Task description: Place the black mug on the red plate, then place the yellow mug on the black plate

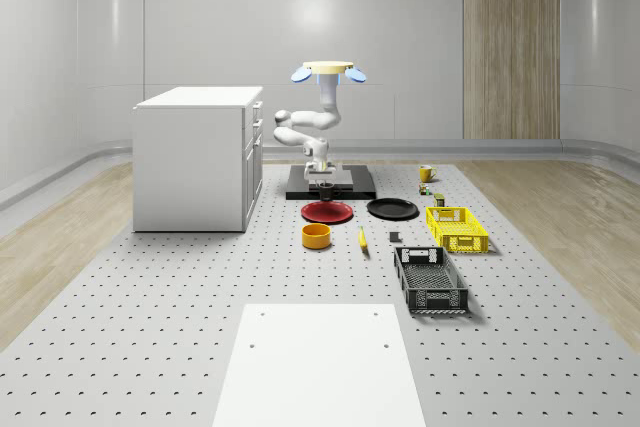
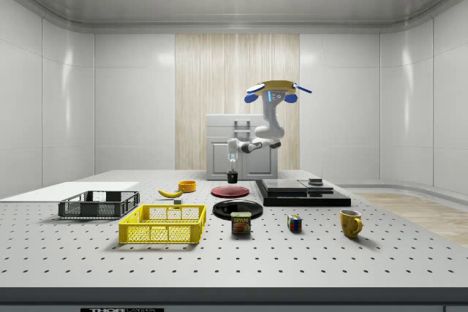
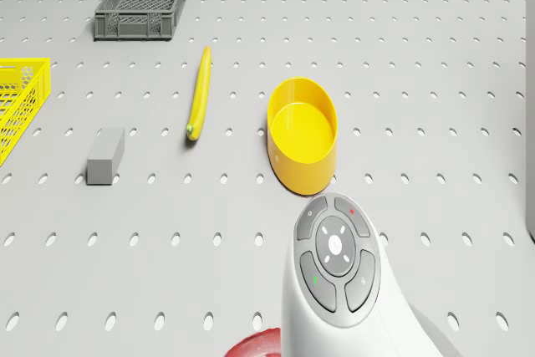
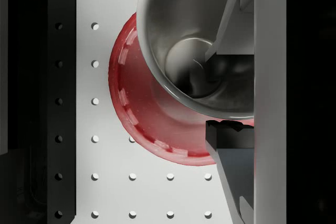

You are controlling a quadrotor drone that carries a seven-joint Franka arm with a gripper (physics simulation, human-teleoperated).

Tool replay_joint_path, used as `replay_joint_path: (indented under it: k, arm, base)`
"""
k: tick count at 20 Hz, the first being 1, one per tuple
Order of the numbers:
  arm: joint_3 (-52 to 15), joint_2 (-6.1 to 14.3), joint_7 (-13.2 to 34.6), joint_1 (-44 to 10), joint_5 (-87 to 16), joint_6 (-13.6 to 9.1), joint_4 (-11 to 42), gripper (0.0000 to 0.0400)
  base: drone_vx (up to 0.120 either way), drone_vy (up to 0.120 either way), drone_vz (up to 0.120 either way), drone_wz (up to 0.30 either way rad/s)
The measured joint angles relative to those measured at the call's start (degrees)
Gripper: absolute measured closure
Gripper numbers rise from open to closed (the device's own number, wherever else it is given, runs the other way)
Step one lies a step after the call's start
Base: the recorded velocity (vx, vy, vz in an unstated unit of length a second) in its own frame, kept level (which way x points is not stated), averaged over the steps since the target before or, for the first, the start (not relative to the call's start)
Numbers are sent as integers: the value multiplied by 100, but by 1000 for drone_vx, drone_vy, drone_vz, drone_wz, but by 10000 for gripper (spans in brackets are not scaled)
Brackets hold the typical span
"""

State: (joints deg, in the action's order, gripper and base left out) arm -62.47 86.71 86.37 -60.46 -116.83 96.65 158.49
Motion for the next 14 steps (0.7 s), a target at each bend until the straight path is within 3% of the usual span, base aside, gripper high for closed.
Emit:
replay_joint_path:
  k: [14]
  arm:
    - [658,-150,-44,-159,-626,281,-393,290]
  base:
    - [0,0,0,0]
